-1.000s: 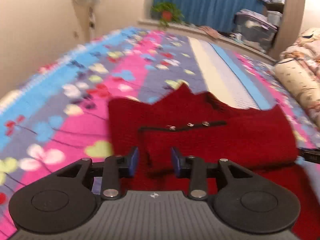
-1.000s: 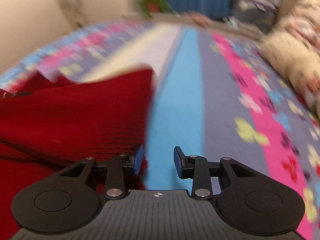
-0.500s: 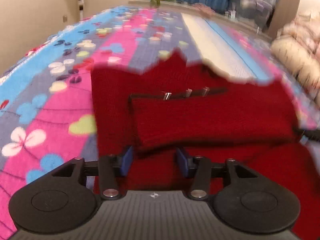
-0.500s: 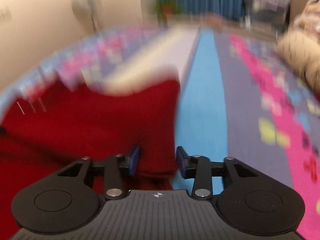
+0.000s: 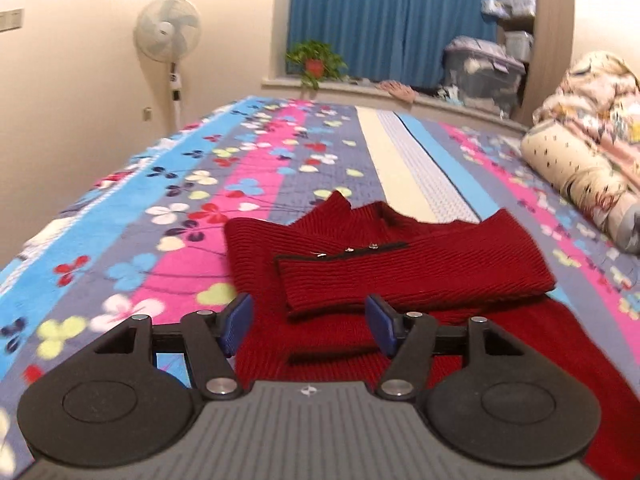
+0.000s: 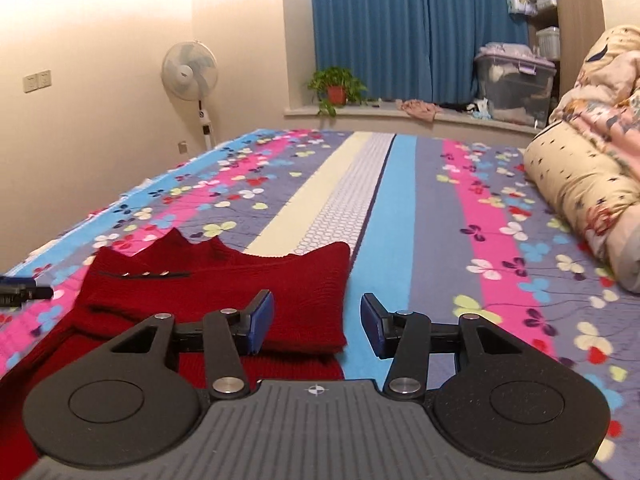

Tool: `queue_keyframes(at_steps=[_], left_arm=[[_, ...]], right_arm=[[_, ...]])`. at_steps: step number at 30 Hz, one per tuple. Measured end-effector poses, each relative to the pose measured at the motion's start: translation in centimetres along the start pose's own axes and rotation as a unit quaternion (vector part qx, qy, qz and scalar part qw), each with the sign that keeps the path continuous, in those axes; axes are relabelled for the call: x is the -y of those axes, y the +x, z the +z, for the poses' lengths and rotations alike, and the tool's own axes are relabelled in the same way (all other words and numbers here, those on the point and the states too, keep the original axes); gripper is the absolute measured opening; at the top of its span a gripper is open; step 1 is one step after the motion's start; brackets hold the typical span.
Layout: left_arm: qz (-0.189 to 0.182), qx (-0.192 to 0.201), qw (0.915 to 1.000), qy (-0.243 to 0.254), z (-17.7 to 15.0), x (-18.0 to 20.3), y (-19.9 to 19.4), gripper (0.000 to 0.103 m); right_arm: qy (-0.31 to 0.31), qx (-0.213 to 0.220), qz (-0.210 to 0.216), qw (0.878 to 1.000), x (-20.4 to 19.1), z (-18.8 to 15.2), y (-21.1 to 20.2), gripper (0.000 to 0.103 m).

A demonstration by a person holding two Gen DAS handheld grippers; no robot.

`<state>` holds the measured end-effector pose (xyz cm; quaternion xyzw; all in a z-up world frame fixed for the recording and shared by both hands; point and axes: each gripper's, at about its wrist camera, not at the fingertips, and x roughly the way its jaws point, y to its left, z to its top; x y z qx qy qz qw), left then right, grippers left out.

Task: Fold small clothes
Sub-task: 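Move both open tools to the sweater hem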

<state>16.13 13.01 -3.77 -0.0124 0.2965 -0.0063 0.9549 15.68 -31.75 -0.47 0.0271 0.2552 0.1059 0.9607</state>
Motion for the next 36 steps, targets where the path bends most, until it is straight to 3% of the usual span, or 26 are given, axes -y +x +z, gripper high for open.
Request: queue_keyframes(at_steps=[3, 8, 13, 16, 18, 25, 31, 36], left_arm=[[0.006, -0.003, 1.0, -0.005, -1.9, -0.2, -4.6, 0.072], [0.027, -0.011, 0.9991, 0.031, -7.9, -0.6, -11.4, 0.081], [0.046, -0.048, 0.9977, 0.013, -12.8, -1.7, -14.8, 0.082], [0.044, -0.085, 0.995, -0.028, -14.6, -2.2, -15.1, 0.081], [0.048, -0.107, 0.9915, -0.056, -15.3, -2.3, -14.7, 0.075], [0.056, -0.137, 0.9865, -0.07, -16.6, -1.7, -13.4, 0.071], [0.071, -0.158, 0.9817, -0.078, -17.6, -1.5, -13.2, 0.071], [0.1, -0.194, 0.9714, -0.093, -18.5, -2.7, -12.5, 0.071]], right_arm=[[-0.002, 0.0, -0.013, 1.0, 0.9, -2.2, -3.6, 0.053], [0.047, -0.069, -0.029, 0.996, 2.7, -7.2, -6.0, 0.053], [0.002, -0.106, -0.032, 0.994, 2.3, -11.3, -8.3, 0.053], [-0.002, -0.124, -0.023, 0.992, 2.5, -12.9, -9.2, 0.053], [-0.015, -0.119, -0.023, 0.993, 2.6, -13.1, -9.6, 0.053], [0.044, -0.121, -0.017, 0.992, 5.2, -13.1, -8.9, 0.053], [0.068, -0.186, 0.007, 0.98, 6.3, -14.8, -6.6, 0.053], [0.05, -0.233, 0.012, 0.971, 5.5, -16.1, -5.7, 0.052]])
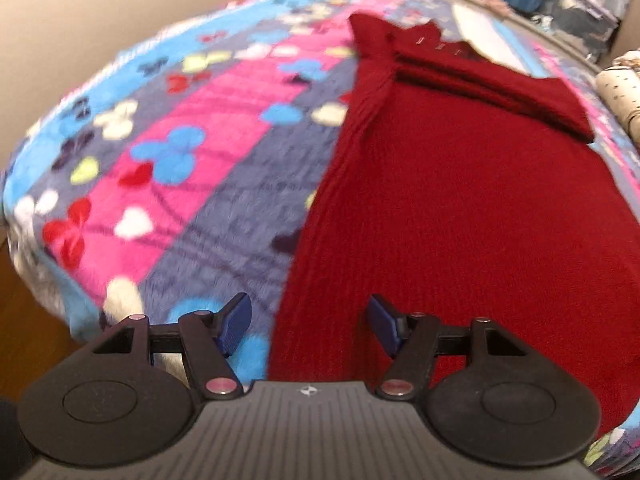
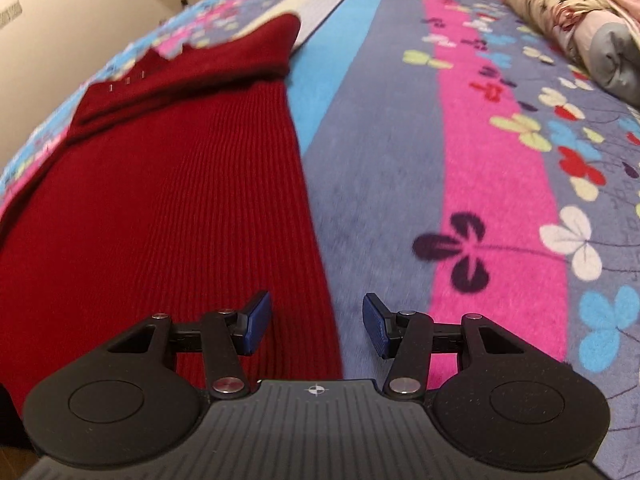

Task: Fold small clothes
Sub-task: 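Grasp the hem with the right tool while the left tool grasps it, lift toward the collar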

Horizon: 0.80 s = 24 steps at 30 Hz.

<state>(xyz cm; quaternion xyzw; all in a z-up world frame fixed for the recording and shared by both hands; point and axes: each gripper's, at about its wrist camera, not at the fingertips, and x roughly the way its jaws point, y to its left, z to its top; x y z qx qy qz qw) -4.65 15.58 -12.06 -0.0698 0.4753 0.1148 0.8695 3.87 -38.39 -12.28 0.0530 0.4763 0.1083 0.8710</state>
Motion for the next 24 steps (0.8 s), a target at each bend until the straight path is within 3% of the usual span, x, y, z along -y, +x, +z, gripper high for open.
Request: queue_keyframes(at_steps=[2, 8, 9, 11, 13, 18, 24], left_arm=[[-0.007, -0.011, 0.9999, -0.009, -0.2, -0.3, 0.3, 0.069], [-0.032, 0.002, 0.9993, 0.02, -0.6, 0.4, -0.2, 0.033], [-0.035, 0.004, 0.9991, 0.025, -0.7, 0.6, -0.3, 0.028], [-0.033, 0.009, 0.9989, 0.033, -0.8, 0.9, -0.5, 0.02], [-0.036, 0.014, 0.9989, 0.026, -0.7, 0.8, -0.8, 0.014], [-0.047, 0.012, 0.9988, -0.007, -0.8, -0.1, -1.2, 0.016], [-0.038, -0.005, 0.9993, 0.001, -1.0, 0.1, -0.5, 0.02]], right_arm=[[-0.004, -0.013, -0.002, 1.0, -0.1, -0.3, 0.4, 0.052], [-0.017, -0.023, -0.004, 1.0, -0.9, -0.6, 0.8, 0.051], [-0.017, -0.024, -0.003, 1.0, -0.9, -0.5, 0.9, 0.047], [-0.021, -0.024, 0.011, 0.999, -1.1, -0.4, 0.8, 0.024], [-0.028, -0.012, 0.005, 1.0, -1.4, -0.4, 0.4, 0.011], [0.013, 0.024, 0.052, 0.998, -0.5, 0.4, -1.8, 0.008], [-0.042, -0.028, 0.018, 0.999, -1.8, -0.8, 0.3, 0.022]])
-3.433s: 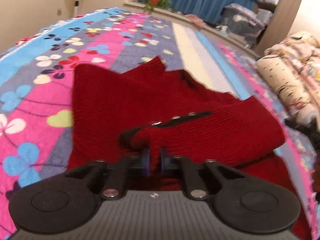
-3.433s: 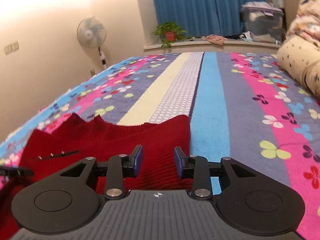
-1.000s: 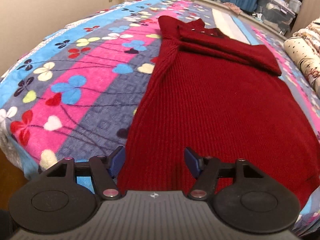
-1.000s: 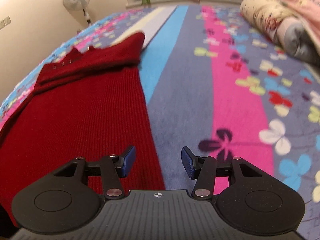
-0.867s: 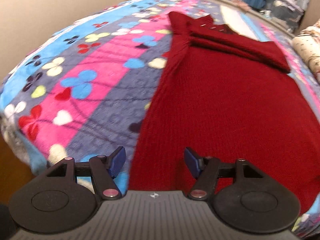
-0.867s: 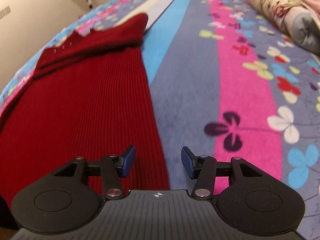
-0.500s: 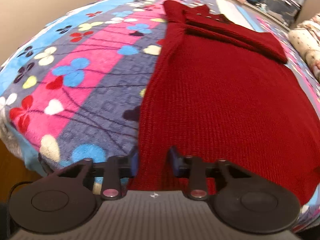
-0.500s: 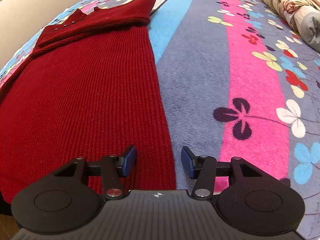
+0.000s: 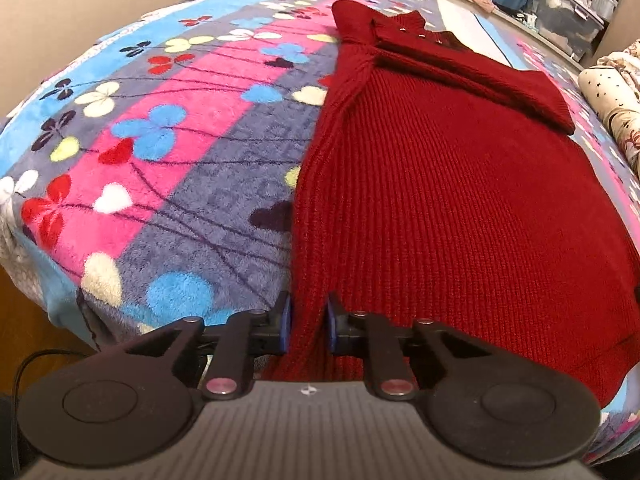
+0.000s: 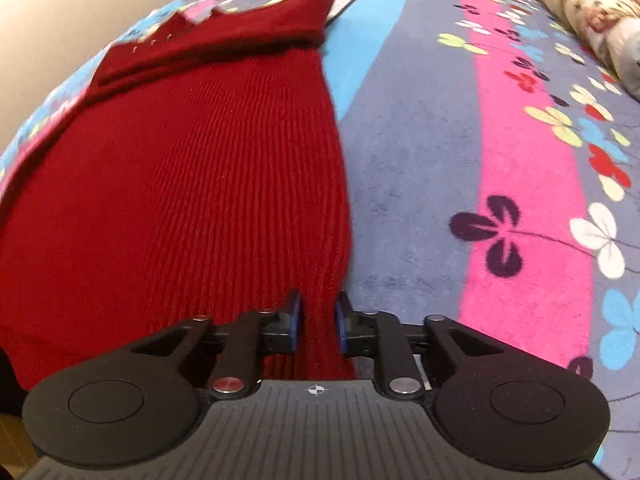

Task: Fold small clothes
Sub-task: 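Grasp the hem with the right tool while the left tool grasps it, lift toward the collar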

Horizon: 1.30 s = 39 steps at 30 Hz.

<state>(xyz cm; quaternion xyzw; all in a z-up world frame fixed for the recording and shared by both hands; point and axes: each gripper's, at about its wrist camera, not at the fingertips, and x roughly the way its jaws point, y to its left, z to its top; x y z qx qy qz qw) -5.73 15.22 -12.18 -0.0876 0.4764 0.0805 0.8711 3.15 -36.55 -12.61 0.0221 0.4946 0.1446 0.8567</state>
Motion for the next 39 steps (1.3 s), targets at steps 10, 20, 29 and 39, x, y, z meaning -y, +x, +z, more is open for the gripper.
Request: queue_keyframes(at_steps=[10, 20, 29, 39], left_arm=[[-0.007, 0.012, 0.9999, -0.002, 0.1, -0.2, -0.2, 0.014], [-0.043, -0.001, 0.999, -0.009, 0.0, 0.2, -0.2, 0.018], [-0.024, 0.016, 0.9996, 0.003, 0.0, -0.1, -0.5, 0.014], [0.009, 0.014, 0.9989, 0.043, -0.3, 1.1, -0.1, 0.021]], right_arm=[[-0.005, 0.009, 0.003, 1.0, -0.3, 0.1, -0.1, 0.014], [0.005, 0.002, 0.042, 0.999, -0.3, 0.5, 0.0, 0.024], [-0.011, 0.006, 0.025, 1.0, -1.1, 0.8, 0.2, 0.014], [-0.004, 0.008, 0.022, 1.0, -0.8, 0.8, 0.3, 0.019]])
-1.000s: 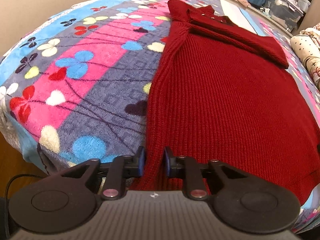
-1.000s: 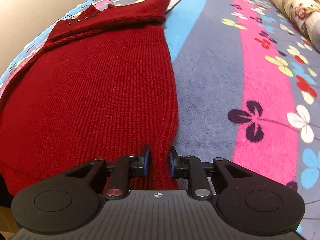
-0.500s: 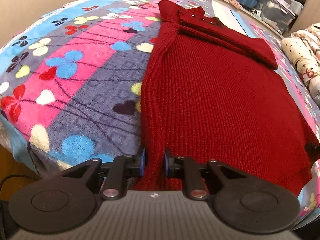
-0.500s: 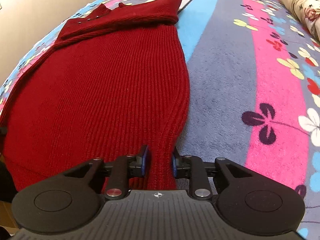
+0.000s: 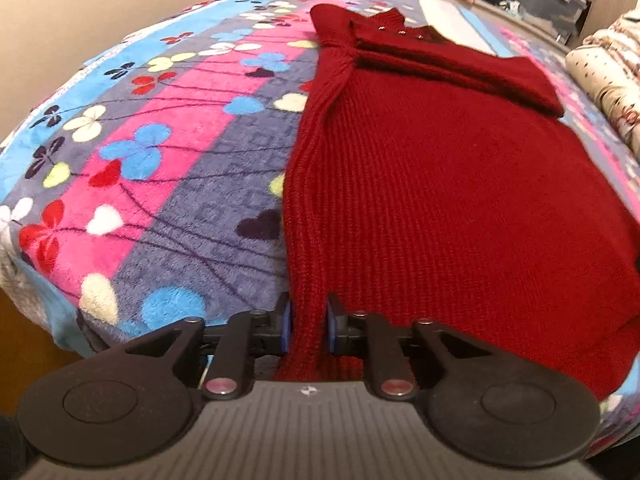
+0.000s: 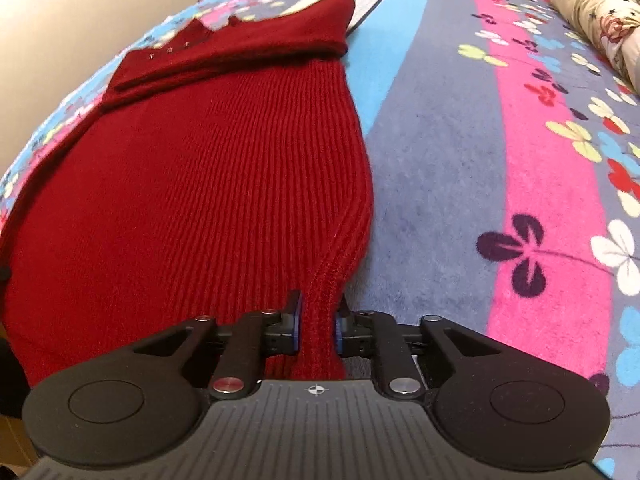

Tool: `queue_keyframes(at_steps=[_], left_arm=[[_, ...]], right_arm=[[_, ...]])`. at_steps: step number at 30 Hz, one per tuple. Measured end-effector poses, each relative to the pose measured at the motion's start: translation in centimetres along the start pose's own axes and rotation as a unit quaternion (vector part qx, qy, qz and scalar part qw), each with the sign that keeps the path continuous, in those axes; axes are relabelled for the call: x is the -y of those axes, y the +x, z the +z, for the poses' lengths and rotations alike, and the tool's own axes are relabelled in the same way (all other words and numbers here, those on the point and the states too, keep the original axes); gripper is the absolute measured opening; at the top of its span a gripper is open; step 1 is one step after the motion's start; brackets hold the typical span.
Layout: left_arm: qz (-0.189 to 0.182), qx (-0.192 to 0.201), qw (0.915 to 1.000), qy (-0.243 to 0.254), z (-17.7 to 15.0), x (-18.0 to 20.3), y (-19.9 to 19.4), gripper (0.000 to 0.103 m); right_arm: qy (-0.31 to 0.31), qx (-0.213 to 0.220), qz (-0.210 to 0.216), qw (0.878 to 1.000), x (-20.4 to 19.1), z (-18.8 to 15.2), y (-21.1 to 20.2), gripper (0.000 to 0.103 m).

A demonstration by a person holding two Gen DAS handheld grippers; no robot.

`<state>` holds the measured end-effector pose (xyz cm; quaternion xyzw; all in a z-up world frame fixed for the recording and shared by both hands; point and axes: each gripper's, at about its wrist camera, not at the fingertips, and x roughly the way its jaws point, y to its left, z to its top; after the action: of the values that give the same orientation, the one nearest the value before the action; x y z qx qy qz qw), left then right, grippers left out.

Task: Fold small clothes
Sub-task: 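Grasp the hem with the right tool while the left tool grasps it, lift toward the collar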

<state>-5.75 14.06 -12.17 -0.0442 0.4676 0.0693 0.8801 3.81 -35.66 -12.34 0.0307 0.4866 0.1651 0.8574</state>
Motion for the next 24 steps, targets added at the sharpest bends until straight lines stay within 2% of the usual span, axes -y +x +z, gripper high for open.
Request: queue_keyframes(at_steps=[10, 15, 20, 24], left_arm=[[0.006, 0.007, 0.9999, 0.005, 0.0, 0.0, 0.3, 0.02], [0.01, 0.02, 0.9996, 0.018, 0.1, 0.5, -0.1, 0.013], [0.008, 0.077, 0.9958, 0.049, 0.4, 1.6, -2.3, 0.012], [-0.024, 0.143, 0.9874, 0.064, 1.2, 2.4, -5.6, 0.011]], right_arm=[[-0.005, -0.005, -0.008, 1.0, -0.3, 0.2, 0.5, 0.02], [-0.012, 0.01, -0.01, 1.0, -0.4, 0.3, 0.1, 0.013], [0.008, 0.066, 0.011, 0.998, 0.0, 1.0, -2.4, 0.012], [0.038, 0.138, 0.05, 0.988, 0.0, 1.8, -6.1, 0.012]])
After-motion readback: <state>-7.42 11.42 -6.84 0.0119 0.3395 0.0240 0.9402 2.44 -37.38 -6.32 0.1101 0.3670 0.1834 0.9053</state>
